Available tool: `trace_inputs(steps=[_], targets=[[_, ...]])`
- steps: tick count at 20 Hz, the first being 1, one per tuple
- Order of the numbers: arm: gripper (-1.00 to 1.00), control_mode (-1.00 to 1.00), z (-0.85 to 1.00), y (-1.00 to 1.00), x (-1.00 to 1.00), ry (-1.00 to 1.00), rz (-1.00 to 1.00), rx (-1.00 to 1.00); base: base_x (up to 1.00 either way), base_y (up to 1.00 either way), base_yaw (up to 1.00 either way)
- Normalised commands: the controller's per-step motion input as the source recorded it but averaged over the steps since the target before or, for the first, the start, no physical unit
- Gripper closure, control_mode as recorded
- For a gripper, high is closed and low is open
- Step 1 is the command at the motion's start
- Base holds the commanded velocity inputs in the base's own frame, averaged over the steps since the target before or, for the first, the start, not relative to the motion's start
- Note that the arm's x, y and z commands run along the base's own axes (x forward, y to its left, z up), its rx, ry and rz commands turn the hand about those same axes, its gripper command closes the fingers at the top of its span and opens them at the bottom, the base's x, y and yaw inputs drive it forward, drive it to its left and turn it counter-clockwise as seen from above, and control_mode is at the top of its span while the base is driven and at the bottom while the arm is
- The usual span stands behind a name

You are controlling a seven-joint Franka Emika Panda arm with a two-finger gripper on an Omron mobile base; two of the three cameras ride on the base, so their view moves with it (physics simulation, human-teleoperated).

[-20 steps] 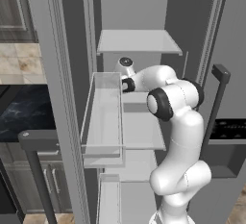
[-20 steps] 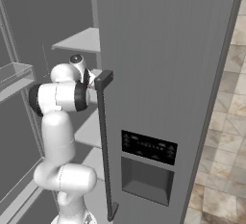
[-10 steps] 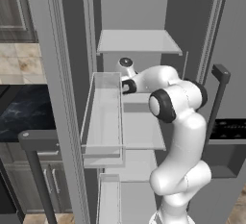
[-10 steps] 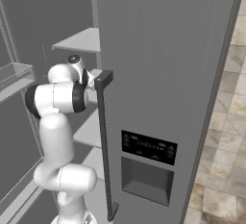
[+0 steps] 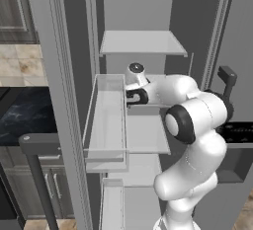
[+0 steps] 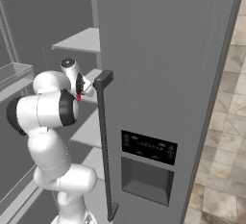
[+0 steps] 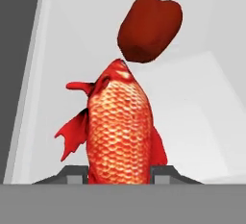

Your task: Take the cheese, fish, and bell pepper from the fridge and place them on the plate on the dining counter to create an appetizer plate.

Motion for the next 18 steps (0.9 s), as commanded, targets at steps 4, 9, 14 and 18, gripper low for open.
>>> trace_inputs(steps=[4, 9, 14, 18], targets=[[1.0, -1.0, 0.0, -0.35, -0.75, 0.0, 0.0, 0.0, 0.0, 0.0, 0.0], [1.0, -1.0, 0.0, -0.36, -0.5, 0.0, 0.0, 0.0, 0.0, 0.0, 0.0], [1.0, -1.0, 0.0, -0.25, -0.69, 0.0, 0.0, 0.0, 0.0, 0.0, 0.0], [1.0, -1.0, 0.15, -0.01, -1.0, 0.0, 0.0, 0.0, 0.0, 0.0, 0.0]])
